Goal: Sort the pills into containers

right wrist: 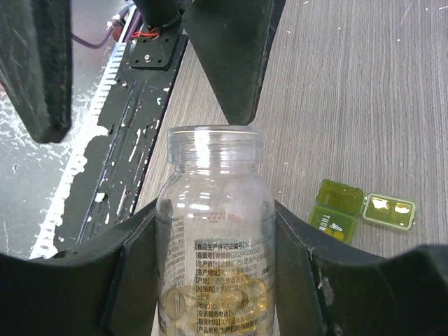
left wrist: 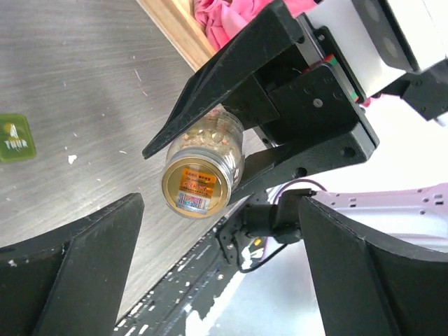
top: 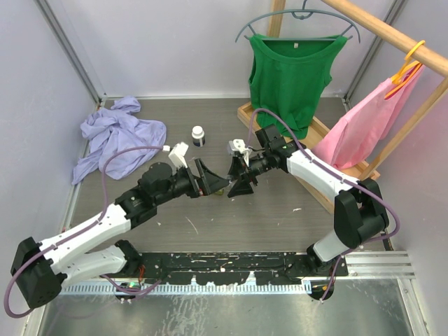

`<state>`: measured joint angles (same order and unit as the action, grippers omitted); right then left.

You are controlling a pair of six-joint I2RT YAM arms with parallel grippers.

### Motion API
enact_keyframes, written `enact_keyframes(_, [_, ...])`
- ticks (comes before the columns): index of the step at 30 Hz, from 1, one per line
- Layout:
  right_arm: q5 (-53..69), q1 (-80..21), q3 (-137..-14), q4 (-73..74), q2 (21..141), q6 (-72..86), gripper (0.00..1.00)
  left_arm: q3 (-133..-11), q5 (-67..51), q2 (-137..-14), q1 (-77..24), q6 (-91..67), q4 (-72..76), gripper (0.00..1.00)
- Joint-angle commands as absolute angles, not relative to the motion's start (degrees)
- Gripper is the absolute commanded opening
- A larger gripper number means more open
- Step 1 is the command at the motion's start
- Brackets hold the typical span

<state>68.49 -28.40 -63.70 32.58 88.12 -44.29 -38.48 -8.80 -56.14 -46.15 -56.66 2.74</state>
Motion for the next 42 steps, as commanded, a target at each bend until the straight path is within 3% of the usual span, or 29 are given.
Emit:
enact_keyframes(1, [70.83,-28.25,-65.29,32.63,87.54,-46.48,0.01,-37.59,-9.89,-52.65,-46.33,-45.75,7.72,0.98])
enact_keyframes(10, [71.58,-28.04,-65.31,33.74,87.69,-47.97,0.01,-31.76,-16.22,-46.63,-46.37,-20.67,20.34,0.98])
enact_keyframes(17, [71.96,-27.98,-65.50,34.64,87.54,-49.12,0.01,-30.44,-21.39,-46.23,-46.04,-1.05,21.47,0.98])
enact_keyframes(30, [72.42,-28.00,-65.65,35.57,87.47,-50.23,0.01,-30.80,-30.91,-54.72,-42.72,-0.06,32.03,0.97])
enact_keyframes(42, [73.00,-27.95,-65.66,36.45,87.76,-51.61,0.01,-23.95,-29.18,-50.73,-42.71,-4.22,39.22,0.99])
